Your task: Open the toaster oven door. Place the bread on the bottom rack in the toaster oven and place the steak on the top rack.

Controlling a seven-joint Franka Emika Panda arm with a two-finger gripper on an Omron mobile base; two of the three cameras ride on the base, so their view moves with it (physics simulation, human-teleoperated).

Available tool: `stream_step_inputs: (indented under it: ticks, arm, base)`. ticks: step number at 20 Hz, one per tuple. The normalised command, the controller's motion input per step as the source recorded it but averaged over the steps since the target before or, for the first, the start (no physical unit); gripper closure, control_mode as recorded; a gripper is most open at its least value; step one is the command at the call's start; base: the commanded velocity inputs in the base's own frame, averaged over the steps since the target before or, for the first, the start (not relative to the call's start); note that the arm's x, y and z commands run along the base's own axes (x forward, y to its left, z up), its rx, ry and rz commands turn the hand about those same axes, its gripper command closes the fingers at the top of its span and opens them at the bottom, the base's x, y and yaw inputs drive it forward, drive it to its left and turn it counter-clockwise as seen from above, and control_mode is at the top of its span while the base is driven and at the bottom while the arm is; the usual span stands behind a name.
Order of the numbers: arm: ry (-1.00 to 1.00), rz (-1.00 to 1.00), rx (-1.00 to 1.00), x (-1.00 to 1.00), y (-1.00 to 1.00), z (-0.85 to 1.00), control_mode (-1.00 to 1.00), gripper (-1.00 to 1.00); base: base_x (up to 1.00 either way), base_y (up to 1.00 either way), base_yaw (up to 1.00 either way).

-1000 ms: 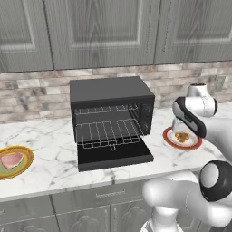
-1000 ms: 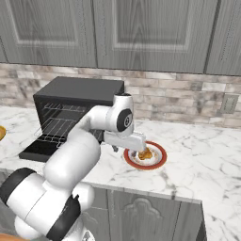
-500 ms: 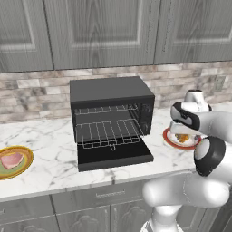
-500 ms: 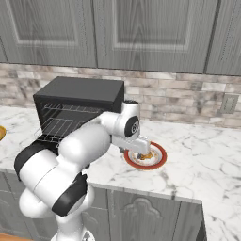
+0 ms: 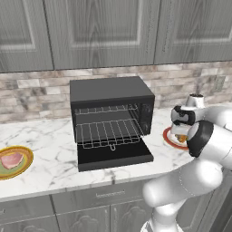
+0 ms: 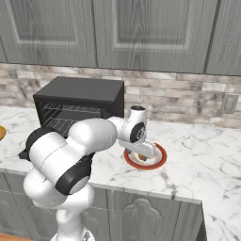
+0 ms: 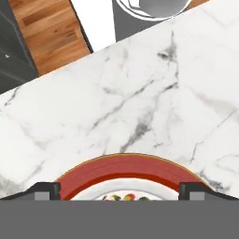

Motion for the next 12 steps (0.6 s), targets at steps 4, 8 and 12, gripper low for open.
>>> stream_step_inputs:
  ticks: [4,8,12]
  arm:
    - [-0.04,-0.01,0.01,0.24,0.0,-0.28,-1.0,-1.0]
    - [-0.01,0.0,0.01,0.32,-0.01,-0.27,-1.0,-1.0]
    - [0.0,0.0,0.02,0.4,-0.06,-0.15,-1.0,-1.0]
  base:
    - [0.0,0.0,0.0]
    - [0.0,0.0,0.0]
    - [0.0,0.0,0.0]
